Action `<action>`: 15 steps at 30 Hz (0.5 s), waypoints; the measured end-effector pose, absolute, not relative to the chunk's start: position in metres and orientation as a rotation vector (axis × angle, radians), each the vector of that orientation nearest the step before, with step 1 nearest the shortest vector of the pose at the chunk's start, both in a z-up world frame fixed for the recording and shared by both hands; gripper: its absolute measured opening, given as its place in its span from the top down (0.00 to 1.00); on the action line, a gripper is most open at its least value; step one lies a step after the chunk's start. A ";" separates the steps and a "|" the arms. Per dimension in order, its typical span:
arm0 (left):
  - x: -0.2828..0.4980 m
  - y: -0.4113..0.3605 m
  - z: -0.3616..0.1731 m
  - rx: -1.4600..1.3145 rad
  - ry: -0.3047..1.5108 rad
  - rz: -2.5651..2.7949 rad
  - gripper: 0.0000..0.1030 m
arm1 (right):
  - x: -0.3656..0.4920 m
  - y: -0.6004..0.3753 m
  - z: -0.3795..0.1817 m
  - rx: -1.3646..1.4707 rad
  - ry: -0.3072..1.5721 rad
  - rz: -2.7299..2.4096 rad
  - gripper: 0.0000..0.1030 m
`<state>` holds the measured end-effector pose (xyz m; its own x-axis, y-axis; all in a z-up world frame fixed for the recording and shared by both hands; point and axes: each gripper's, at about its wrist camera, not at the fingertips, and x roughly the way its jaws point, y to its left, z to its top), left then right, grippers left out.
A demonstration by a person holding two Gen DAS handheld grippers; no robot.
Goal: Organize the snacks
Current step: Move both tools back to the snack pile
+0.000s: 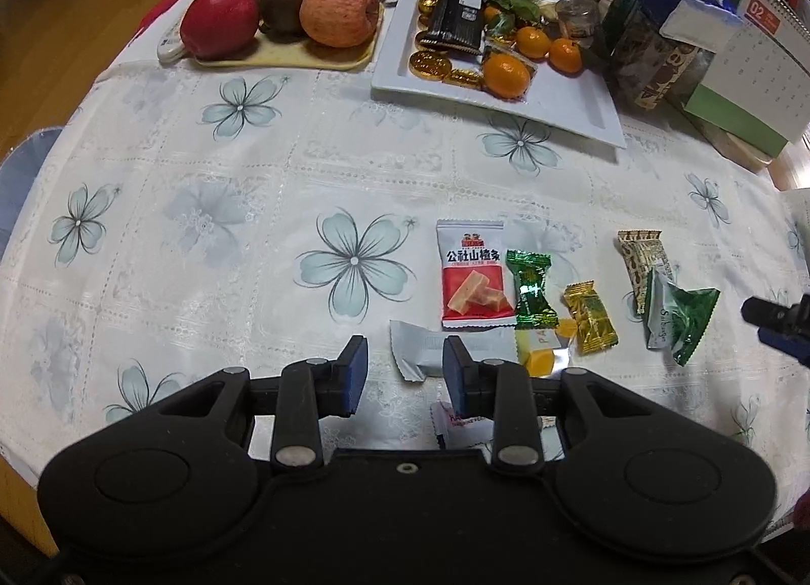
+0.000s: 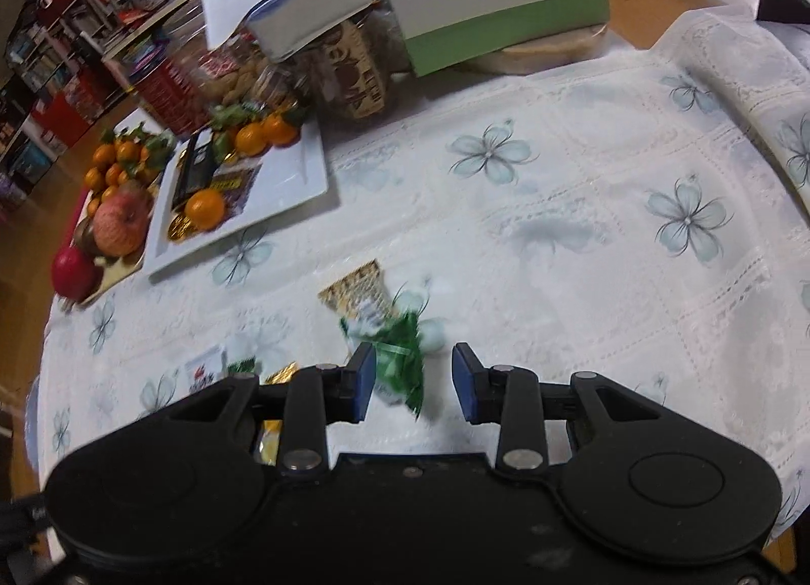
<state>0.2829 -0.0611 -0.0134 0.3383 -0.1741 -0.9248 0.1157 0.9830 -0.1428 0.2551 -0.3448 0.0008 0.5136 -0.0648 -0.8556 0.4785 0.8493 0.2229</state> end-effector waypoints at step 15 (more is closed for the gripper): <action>0.299 -0.064 -0.028 -0.132 1.306 -0.182 0.60 | 0.288 -0.337 -0.046 0.473 1.143 -0.255 0.64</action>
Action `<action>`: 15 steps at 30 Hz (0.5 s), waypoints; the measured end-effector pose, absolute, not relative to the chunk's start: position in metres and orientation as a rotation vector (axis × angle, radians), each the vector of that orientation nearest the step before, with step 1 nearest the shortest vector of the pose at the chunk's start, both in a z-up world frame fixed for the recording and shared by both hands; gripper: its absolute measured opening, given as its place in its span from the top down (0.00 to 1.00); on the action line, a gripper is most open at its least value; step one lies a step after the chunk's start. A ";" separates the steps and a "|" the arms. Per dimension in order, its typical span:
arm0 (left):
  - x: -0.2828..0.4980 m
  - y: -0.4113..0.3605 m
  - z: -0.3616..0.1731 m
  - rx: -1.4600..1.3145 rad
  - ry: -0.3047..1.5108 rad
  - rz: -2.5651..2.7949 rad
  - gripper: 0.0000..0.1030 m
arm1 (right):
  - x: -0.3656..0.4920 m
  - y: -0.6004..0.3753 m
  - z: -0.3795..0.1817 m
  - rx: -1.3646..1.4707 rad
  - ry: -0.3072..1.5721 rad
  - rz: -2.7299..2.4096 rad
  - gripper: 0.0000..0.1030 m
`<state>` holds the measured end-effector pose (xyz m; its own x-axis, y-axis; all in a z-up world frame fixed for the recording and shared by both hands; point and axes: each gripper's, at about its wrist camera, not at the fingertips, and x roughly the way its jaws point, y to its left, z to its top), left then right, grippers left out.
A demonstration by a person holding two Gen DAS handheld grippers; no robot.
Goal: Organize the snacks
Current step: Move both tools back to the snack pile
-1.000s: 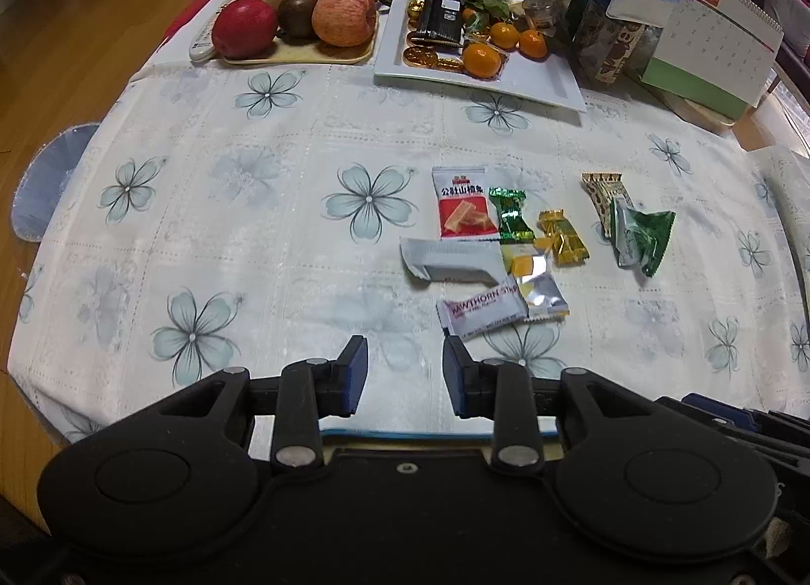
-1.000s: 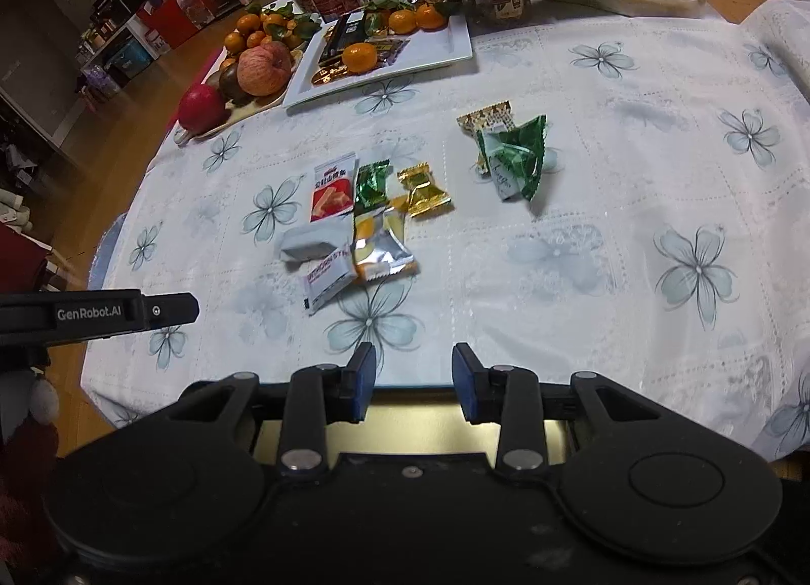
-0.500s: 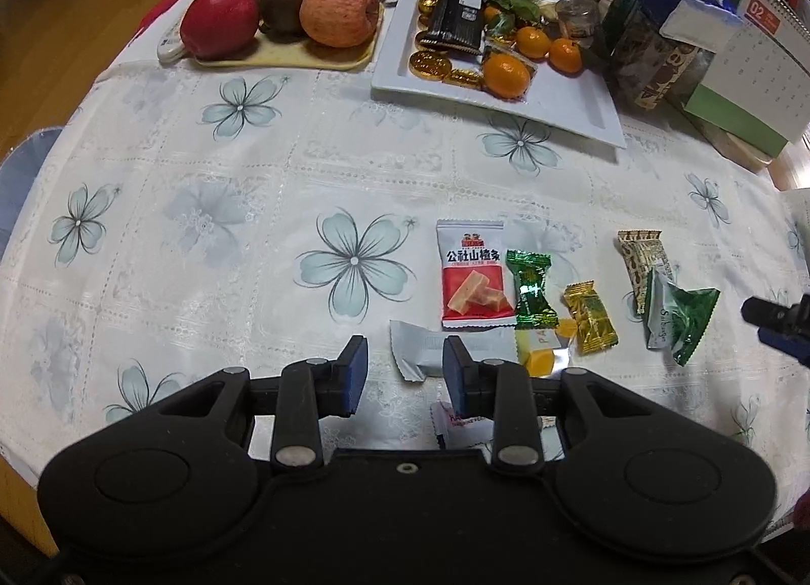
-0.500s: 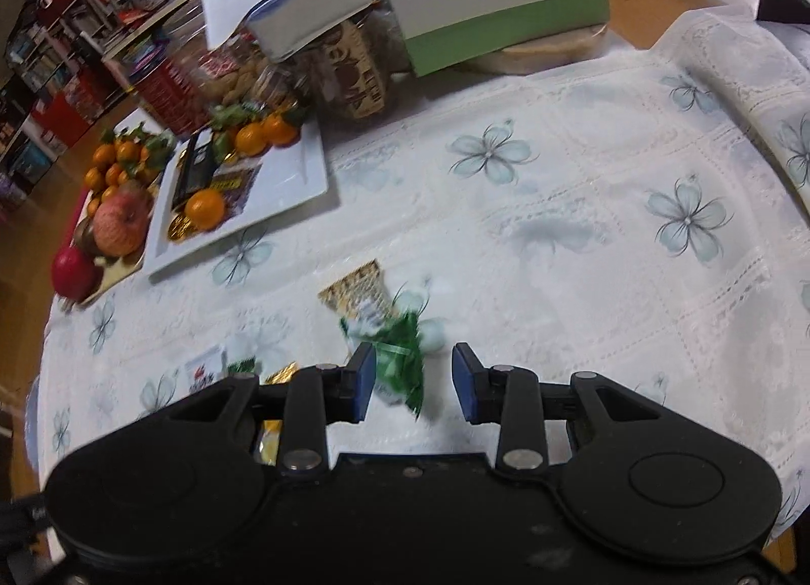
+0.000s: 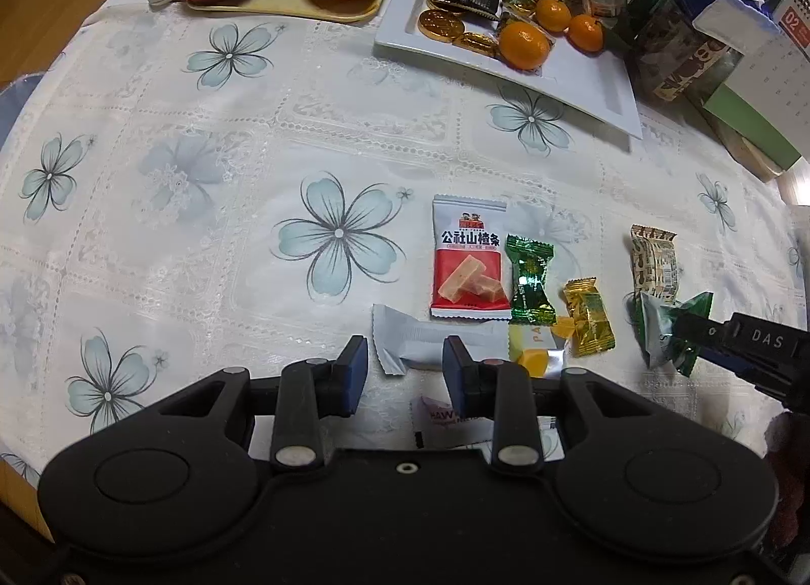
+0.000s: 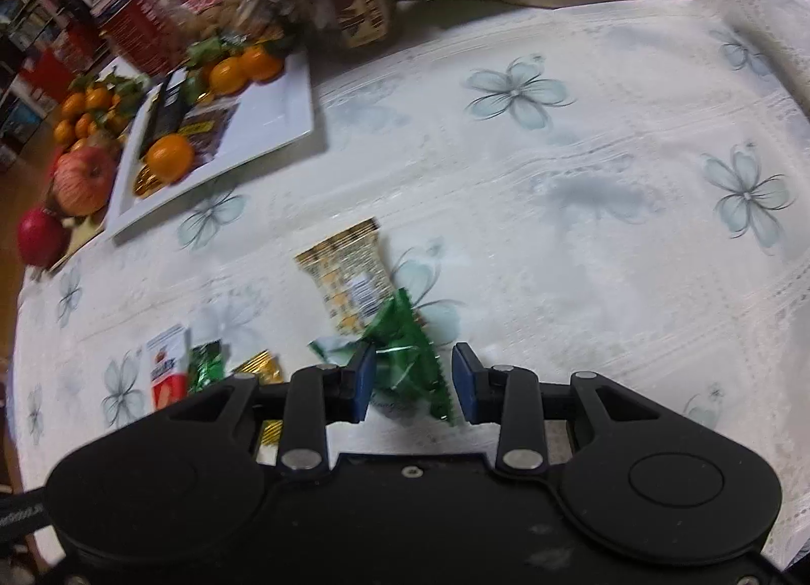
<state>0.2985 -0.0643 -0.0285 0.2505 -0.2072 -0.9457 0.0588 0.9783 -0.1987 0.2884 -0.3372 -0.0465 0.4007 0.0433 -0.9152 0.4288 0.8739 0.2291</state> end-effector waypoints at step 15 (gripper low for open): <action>0.299 -0.062 -0.033 -0.140 1.321 -0.171 0.60 | 0.293 -0.313 -0.038 0.464 1.155 -0.127 0.59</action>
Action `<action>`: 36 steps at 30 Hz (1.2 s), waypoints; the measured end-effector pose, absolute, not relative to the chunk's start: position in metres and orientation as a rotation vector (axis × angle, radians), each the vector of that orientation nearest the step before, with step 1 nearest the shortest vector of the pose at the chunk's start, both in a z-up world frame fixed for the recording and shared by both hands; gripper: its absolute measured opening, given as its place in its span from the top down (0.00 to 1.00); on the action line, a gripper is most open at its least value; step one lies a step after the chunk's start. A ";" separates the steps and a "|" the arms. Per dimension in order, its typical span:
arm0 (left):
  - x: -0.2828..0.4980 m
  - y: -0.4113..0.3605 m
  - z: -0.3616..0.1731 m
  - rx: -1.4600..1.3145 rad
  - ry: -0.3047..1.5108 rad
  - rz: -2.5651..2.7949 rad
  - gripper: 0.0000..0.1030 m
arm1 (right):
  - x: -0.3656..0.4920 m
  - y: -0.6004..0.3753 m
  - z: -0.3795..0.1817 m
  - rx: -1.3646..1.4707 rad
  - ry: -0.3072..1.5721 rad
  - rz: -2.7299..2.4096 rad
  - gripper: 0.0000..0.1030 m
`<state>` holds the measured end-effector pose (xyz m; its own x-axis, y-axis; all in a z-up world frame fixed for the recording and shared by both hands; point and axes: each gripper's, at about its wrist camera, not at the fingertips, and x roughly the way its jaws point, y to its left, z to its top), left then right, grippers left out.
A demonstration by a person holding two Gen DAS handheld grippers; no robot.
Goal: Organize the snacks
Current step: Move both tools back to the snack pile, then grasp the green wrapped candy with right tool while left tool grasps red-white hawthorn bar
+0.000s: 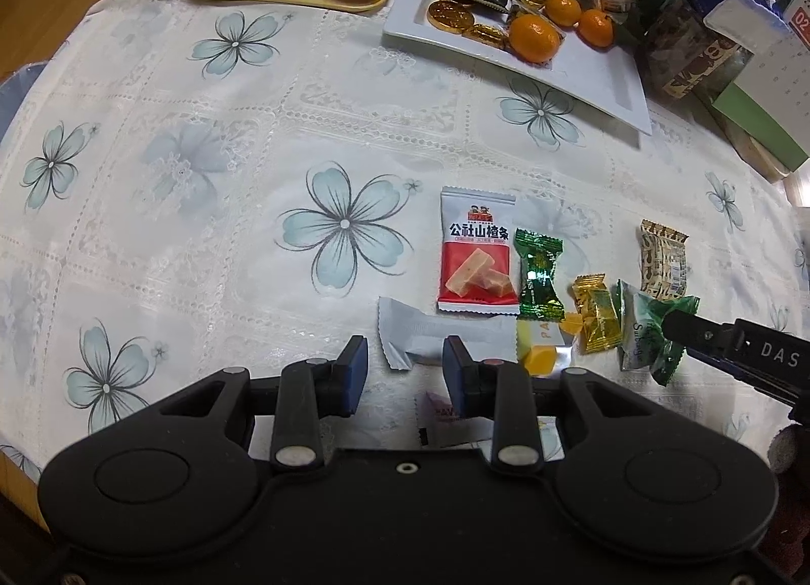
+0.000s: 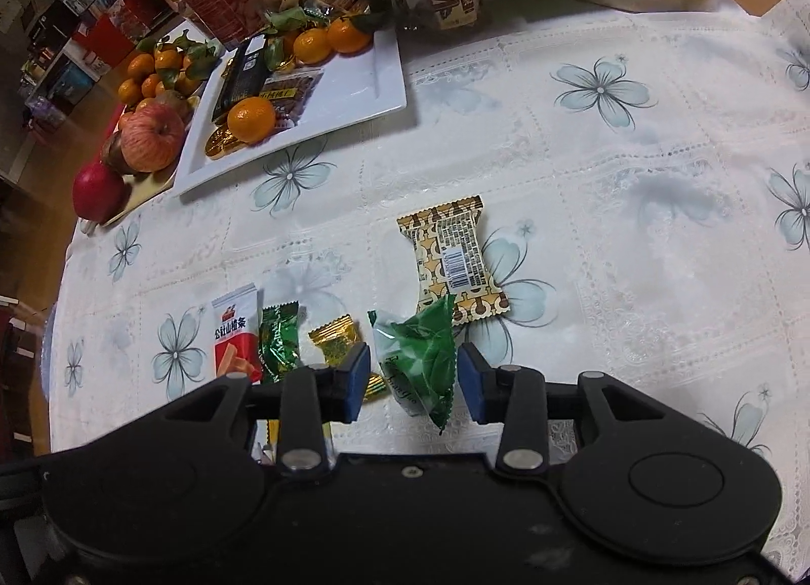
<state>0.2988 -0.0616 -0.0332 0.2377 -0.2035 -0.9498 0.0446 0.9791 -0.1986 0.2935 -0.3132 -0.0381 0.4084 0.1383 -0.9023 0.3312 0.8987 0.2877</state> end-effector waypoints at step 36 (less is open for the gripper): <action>0.321 -0.064 -0.054 -0.140 1.310 -0.034 0.60 | 0.281 -0.289 -0.040 0.339 1.147 -0.105 0.62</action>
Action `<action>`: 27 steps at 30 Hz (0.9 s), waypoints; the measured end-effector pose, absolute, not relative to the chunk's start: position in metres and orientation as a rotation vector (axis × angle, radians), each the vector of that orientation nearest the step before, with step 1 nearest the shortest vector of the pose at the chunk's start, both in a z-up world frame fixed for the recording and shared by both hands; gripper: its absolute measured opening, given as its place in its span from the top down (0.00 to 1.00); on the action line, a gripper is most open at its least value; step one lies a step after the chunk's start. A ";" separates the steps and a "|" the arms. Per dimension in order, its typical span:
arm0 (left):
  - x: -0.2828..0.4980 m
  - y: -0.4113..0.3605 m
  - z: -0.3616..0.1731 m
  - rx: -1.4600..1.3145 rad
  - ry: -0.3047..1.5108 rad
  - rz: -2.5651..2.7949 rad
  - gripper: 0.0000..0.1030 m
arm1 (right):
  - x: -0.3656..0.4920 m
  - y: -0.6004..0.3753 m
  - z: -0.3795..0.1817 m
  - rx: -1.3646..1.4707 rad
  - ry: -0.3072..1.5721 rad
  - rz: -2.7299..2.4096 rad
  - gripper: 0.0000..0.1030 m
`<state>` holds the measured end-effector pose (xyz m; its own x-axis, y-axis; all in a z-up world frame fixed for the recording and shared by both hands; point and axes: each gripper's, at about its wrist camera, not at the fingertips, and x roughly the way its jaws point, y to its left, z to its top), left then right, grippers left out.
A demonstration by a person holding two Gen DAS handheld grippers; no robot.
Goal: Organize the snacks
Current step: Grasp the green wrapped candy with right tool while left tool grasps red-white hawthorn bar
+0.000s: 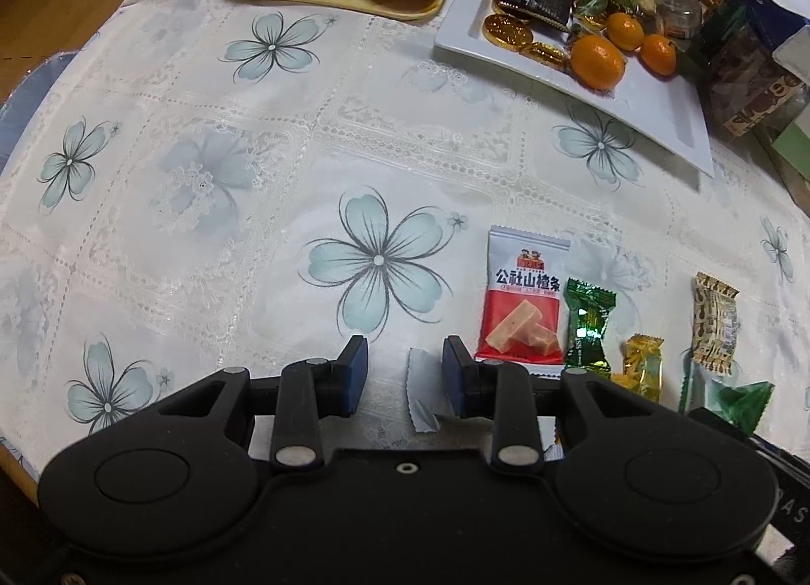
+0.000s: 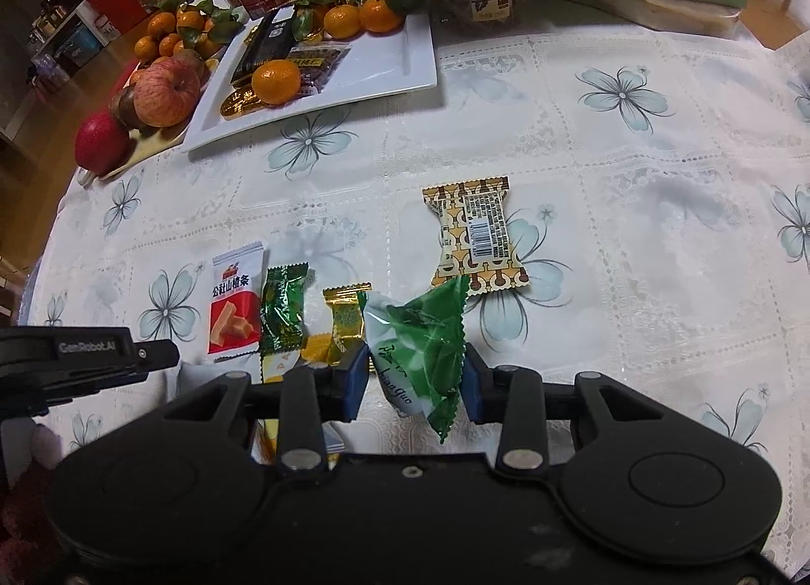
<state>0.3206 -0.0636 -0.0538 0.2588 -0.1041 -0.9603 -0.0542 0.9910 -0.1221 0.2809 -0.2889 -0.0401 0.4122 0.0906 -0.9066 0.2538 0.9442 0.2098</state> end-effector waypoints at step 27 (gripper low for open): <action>0.328 -0.076 -0.043 -0.225 1.261 -0.128 0.60 | 0.276 -0.305 -0.026 0.461 1.112 -0.150 0.62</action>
<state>0.3277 -0.0764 -0.0434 0.3020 -0.2189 -0.9278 -0.0279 0.9708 -0.2381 0.2755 -0.3048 -0.0256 0.4438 0.1103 -0.8893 0.3423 0.8963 0.2820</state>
